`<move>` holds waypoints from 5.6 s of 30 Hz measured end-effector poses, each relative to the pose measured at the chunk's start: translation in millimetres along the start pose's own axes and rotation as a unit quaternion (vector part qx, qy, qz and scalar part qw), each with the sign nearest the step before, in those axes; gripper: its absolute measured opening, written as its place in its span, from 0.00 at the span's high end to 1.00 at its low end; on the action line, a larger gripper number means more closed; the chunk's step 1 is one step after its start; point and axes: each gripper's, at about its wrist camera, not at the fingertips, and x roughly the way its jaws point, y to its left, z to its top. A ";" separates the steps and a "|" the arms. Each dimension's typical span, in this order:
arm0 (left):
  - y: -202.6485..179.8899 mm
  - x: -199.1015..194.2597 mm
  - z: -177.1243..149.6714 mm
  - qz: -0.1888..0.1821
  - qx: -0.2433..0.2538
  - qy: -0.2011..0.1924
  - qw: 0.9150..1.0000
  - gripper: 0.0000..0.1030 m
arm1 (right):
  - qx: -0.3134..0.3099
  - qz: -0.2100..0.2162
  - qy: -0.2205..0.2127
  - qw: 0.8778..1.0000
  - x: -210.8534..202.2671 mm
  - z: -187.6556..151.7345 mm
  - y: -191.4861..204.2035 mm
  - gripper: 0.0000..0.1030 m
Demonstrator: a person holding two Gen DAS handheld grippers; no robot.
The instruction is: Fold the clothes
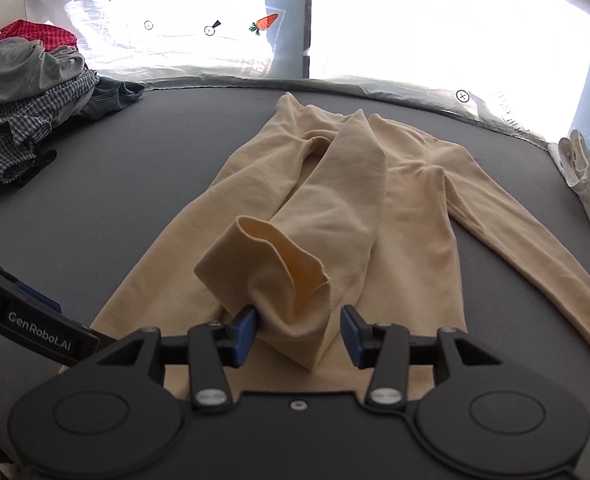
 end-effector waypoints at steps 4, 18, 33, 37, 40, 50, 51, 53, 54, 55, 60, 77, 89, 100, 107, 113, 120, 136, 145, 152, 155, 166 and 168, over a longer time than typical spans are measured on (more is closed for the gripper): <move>0.9 -1.1 -0.5 -0.001 0.000 0.002 1.000 0.22 | -0.003 0.011 -0.003 1.000 -0.2 2.1 3.3 0.54; -1.5 -8.8 -16.3 0.002 0.008 0.001 1.000 0.16 | 0.082 0.211 -0.012 0.974 -17.4 2.7 3.6 0.95; -10.0 -9.3 -18.6 0.000 0.011 0.007 1.000 0.11 | 0.198 0.264 0.097 0.939 16.3 -30.5 -12.6 0.75; 4.2 -21.2 -28.8 -0.013 -0.005 0.015 1.000 0.11 | 0.239 0.291 0.086 0.923 14.4 -32.3 -21.8 0.70; 11.8 -31.1 -34.6 -0.021 -0.019 0.015 0.999 0.11 | 0.273 0.330 0.050 0.902 7.3 -30.6 -31.5 0.70; 23.8 -51.6 -34.7 -0.033 -0.016 -0.023 0.999 0.11 | 0.263 0.254 0.101 0.926 29.7 -36.6 -31.7 0.85; 24.6 -50.1 -32.0 -0.035 -0.022 -0.025 0.999 0.11 | 0.255 0.251 0.101 0.928 29.4 -34.8 -30.4 0.85; 24.4 -44.3 -23.4 -0.039 -0.033 -0.034 0.998 0.11 | 0.235 0.245 0.100 0.935 26.8 -29.8 -26.7 0.84; 24.7 -45.2 -21.0 -0.040 -0.036 -0.041 0.998 0.11 | 0.226 0.243 0.094 0.939 24.5 -27.1 -24.7 0.83; 24.2 -46.3 -18.1 -0.040 -0.038 -0.049 0.997 0.11 | 0.220 0.242 0.088 0.941 22.2 -24.7 -24.2 0.83; 18.4 -52.3 -5.6 -0.035 -0.028 -0.078 0.996 0.11 | 0.202 0.192 0.045 0.959 16.2 -8.9 -32.7 0.90; 8.7 -42.3 89.3 -0.083 -0.018 -0.146 0.986 0.49 | 0.264 0.104 0.031 0.958 78.3 44.9 -94.4 0.91; -26.8 16.2 214.3 -0.155 0.042 -0.145 0.976 0.49 | 0.362 0.128 0.058 0.921 155.3 90.5 -128.6 0.79; -39.8 51.7 243.6 -0.193 0.042 -0.119 0.973 0.58 | 0.441 0.153 0.065 0.882 161.6 79.5 -142.2 0.82; -35.1 52.8 237.2 -0.213 0.009 -0.116 0.970 0.65 | 0.509 0.180 0.065 0.839 168.1 67.9 -152.3 0.81; -30.3 61.3 237.3 -0.241 -0.022 -0.114 0.964 0.75 | 0.572 0.205 0.060 0.792 173.3 47.8 -160.6 0.91; -19.9 55.3 230.2 -0.257 -0.059 -0.156 0.952 0.94 | 0.590 0.204 0.006 0.781 164.1 41.4 -162.8 0.96; -0.7 69.6 229.1 -0.224 -0.129 -0.145 0.955 0.81 | 0.608 0.198 0.039 0.768 174.5 39.1 -171.5 0.92; -3.9 1.0 201.8 -0.143 -0.086 -0.190 0.967 0.46 | 0.547 0.173 0.051 0.817 130.1 43.2 -176.5 0.42; -22.4 -20.6 122.4 -0.114 -0.057 -0.155 0.980 0.42 | 0.350 0.076 0.052 0.932 66.2 41.2 -158.5 0.20; -35.1 -22.7 86.8 -0.105 -0.028 -0.138 0.984 0.42 | 0.288 0.018 0.040 0.957 44.6 30.7 -158.0 0.13; -60.8 -18.8 -10.6 -0.058 -0.003 -0.108 0.992 0.38 | 0.238 -0.162 0.011 0.958 -10.3 -26.6 -217.6 0.09; -64.6 -19.5 -19.4 -0.053 -0.003 -0.113 0.992 0.31 | 0.259 -0.184 0.005 0.948 -20.1 -37.1 -233.7 0.09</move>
